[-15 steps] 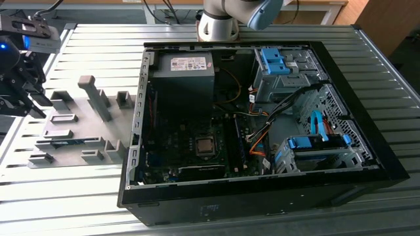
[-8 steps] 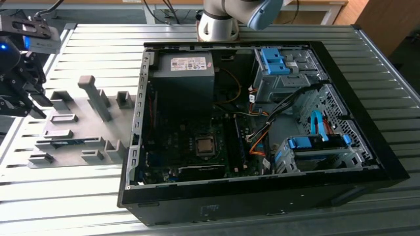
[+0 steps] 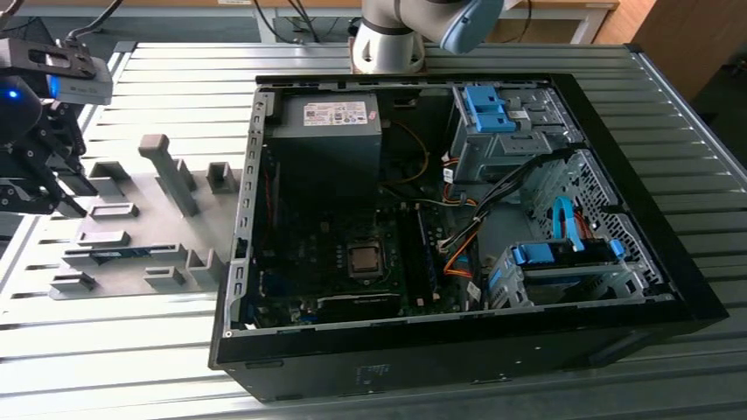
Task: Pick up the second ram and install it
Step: 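Pick up the second ram and move it above second insertion slot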
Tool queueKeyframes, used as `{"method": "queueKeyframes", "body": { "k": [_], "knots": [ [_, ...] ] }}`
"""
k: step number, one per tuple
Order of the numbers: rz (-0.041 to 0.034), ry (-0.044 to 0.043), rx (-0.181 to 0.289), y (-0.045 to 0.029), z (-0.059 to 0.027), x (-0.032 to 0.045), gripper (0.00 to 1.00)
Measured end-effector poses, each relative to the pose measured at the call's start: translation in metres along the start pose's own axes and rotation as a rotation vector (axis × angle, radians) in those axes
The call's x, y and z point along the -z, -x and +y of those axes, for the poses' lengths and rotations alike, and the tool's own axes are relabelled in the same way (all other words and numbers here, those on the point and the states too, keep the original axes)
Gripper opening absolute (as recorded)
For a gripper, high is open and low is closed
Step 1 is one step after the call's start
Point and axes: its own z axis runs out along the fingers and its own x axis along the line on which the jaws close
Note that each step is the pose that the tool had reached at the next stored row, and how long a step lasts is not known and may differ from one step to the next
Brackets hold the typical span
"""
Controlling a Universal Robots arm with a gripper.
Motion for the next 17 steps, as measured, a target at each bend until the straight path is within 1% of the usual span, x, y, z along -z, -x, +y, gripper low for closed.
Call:
{"method": "queueKeyframes", "body": {
  "k": [2, 8, 10, 14, 17],
  "knots": [
    [0.0001, 0.0, 0.0, -0.0001, 0.0, -0.0025, 0.36],
    [0.0001, 0.0001, 0.0, -0.0002, 0.0, -0.0031, 0.36],
    [-0.0001, -0.0002, 0.0, -0.0008, -0.0002, -0.0046, 0.36],
    [0.0001, 0.0001, 0.0, -0.0035, -0.0006, -0.0112, 0.36],
    [0.0001, 0.0001, 0.0, -0.0041, -0.0015, -0.0167, 0.36]
  ]
}}
